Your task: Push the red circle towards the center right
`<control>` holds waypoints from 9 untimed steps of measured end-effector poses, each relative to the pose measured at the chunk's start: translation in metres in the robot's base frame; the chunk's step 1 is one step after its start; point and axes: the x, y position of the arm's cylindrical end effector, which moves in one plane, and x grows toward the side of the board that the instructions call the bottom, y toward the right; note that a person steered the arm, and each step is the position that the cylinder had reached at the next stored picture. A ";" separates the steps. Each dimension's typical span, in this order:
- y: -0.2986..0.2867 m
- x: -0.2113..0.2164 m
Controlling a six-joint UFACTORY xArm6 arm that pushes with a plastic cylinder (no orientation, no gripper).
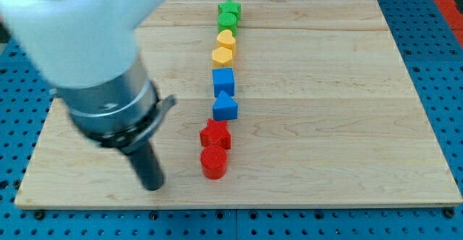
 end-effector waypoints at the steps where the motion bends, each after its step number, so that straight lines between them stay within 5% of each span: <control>1: 0.049 -0.019; 2: 0.122 -0.028; 5: 0.115 -0.024; 7: 0.165 0.004; 8: 0.191 -0.035; 9: 0.255 -0.027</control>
